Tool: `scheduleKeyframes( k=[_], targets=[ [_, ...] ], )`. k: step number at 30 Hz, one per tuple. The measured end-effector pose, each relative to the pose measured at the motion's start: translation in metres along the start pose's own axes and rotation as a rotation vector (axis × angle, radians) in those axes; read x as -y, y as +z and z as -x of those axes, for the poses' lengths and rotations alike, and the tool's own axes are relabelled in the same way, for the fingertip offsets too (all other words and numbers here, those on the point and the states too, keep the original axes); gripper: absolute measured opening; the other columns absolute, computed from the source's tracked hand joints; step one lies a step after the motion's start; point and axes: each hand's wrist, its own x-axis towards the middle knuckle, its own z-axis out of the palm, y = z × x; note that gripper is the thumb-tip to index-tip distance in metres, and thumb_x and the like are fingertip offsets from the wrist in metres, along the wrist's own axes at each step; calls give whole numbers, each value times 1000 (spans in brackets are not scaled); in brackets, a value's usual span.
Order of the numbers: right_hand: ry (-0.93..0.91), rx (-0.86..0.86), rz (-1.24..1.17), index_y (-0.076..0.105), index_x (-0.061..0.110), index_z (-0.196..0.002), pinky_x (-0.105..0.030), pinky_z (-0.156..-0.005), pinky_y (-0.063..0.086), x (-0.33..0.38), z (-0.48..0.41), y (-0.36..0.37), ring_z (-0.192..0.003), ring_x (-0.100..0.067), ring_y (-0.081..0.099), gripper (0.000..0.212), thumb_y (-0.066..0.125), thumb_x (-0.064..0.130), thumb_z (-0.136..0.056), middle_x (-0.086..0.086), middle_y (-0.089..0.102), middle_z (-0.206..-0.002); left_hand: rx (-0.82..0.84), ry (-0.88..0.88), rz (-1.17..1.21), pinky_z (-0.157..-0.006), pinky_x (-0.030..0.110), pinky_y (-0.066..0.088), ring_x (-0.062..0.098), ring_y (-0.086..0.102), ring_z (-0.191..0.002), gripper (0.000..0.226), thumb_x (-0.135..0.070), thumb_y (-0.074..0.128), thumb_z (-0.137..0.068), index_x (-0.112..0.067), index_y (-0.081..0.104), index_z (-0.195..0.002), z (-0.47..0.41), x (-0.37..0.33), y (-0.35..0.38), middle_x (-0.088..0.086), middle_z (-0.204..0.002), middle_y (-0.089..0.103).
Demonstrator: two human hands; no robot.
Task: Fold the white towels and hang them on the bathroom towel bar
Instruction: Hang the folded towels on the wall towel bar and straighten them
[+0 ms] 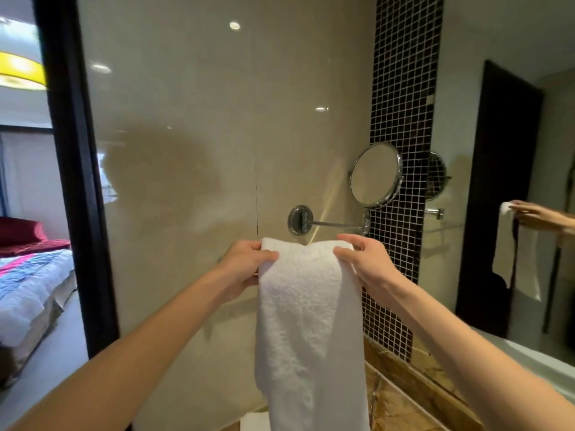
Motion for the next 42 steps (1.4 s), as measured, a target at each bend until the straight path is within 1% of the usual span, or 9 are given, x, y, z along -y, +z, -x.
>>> scheduleKeyframes(
  k=[6,11,15,18,20,23,29,34,42],
  targets=[
    [-115,-18,22,51,3,-134,-49,-101,46,56,-25,-2,-116,-27,58,48,63,10,-88,-15,57,-130,-79,110,19,-54,22,51,18,63,-66,11,-2,59,-85,-4,69,-89,-14,-63,-6,8,-78,68],
    [-299,-74,67,55,5,-132,-23,-82,44,121,-58,0,-108,-13,54,47,64,9,-87,-11,57,-129,-100,217,18,-68,33,45,27,59,-77,15,1,55,-82,1,66,-92,-29,-131,-18,16,-89,64],
    [-375,-118,76,56,8,-131,-22,-80,48,160,-85,5,-114,-16,53,46,63,5,-85,-14,52,-136,-116,263,-1,-56,24,47,18,56,-66,11,-3,55,-82,-8,64,-83,-41,-169,-30,10,-83,60],
    [-420,-154,86,58,12,-129,-11,-57,48,178,-101,8,-96,-13,59,44,61,4,-86,-13,51,-137,-107,276,-30,-46,19,50,13,58,-54,13,-4,52,-84,-10,61,-77,-51,-187,-33,3,-69,62],
    [-424,-162,80,59,14,-128,-20,-68,53,184,-112,11,-96,-12,60,42,60,3,-87,-12,51,-137,-84,265,-9,-43,18,48,10,59,-45,16,-5,47,-85,-12,58,-75,-60,-192,-32,-1,-58,62],
    [-420,-172,76,62,13,-124,-26,-88,50,182,-131,18,-111,-17,56,39,59,1,-87,-10,53,-129,-72,249,3,-44,17,47,12,56,-49,18,-8,43,-86,-15,55,-73,-77,-191,-34,0,-62,58],
    [-394,-129,92,64,13,-120,-17,-71,49,153,-175,37,-93,-15,58,36,58,-1,-88,-4,52,-113,-79,198,6,-43,16,40,14,47,-48,19,-17,40,-88,-17,49,-72,-120,-166,-48,2,-63,47],
    [-298,-68,98,66,17,-115,-35,-89,52,105,-205,52,-100,-23,62,35,60,0,-86,-12,58,-122,-44,105,11,-50,24,39,17,45,-54,19,-20,38,-88,-18,46,-71,-145,-124,-54,2,-62,44],
    [-167,62,145,65,16,-112,-33,-80,51,37,-218,74,-90,-22,62,31,54,-2,-89,-16,61,-122,25,-100,36,-38,15,37,11,39,-28,29,-21,34,-91,-17,38,-63,-150,-55,-61,-4,-35,40]
  ],
)
